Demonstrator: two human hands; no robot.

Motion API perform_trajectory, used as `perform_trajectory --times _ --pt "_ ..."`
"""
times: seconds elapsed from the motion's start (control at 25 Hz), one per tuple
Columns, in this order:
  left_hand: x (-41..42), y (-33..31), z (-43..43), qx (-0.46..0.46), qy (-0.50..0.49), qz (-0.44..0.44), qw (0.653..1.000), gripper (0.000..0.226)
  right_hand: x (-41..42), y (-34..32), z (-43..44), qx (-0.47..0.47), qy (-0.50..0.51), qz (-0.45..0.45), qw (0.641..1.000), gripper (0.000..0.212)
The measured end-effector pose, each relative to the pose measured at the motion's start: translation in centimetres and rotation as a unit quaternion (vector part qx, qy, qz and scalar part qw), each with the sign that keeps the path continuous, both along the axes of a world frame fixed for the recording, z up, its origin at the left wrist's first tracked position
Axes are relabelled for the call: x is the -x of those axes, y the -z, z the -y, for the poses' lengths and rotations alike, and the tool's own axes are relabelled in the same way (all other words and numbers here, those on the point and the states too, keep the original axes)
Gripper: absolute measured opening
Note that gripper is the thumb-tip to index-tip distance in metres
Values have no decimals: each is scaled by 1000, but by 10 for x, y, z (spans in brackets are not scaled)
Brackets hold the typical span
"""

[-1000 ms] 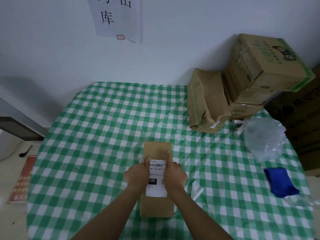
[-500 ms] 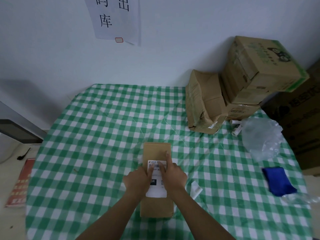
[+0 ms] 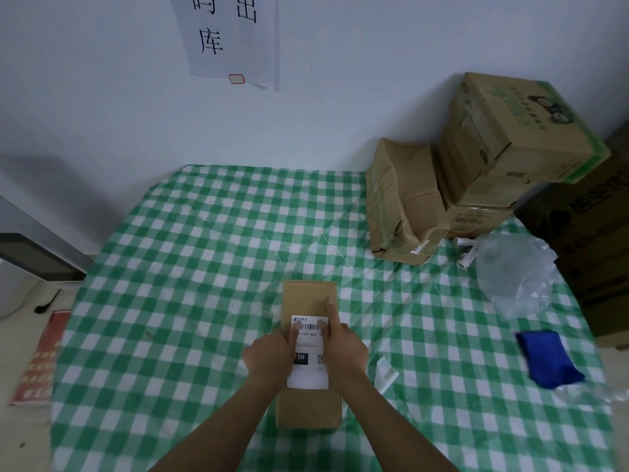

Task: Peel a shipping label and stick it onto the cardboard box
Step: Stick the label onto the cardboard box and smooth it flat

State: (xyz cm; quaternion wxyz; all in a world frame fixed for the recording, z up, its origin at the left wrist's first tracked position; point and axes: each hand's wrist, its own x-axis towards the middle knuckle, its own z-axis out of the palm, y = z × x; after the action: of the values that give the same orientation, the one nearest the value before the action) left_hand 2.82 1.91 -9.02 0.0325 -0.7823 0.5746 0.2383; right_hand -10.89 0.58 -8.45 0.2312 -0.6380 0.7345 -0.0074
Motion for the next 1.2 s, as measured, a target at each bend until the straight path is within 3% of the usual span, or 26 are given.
perform_trajectory --times 0.36,0.48,0.72,0.96,1.2 --pt "-1 -1 0 -1 -27 -33 999 70 5 -1 4 -21 -17 -5 1000 64" --pt "-2 1 -3 4 11 -1 1000 73 7 2 -1 -1 -3 49 999 58" --pt "0 3 -15 1 40 27 999 66 6 1 -9 -21 1 131 991 77" --pt "-2 5 -17 21 -1 -20 1000 62 13 6 -12 -17 18 191 981 57" --pt "-6 8 -18 9 -8 -50 999 61 15 8 -12 -22 29 206 978 52"
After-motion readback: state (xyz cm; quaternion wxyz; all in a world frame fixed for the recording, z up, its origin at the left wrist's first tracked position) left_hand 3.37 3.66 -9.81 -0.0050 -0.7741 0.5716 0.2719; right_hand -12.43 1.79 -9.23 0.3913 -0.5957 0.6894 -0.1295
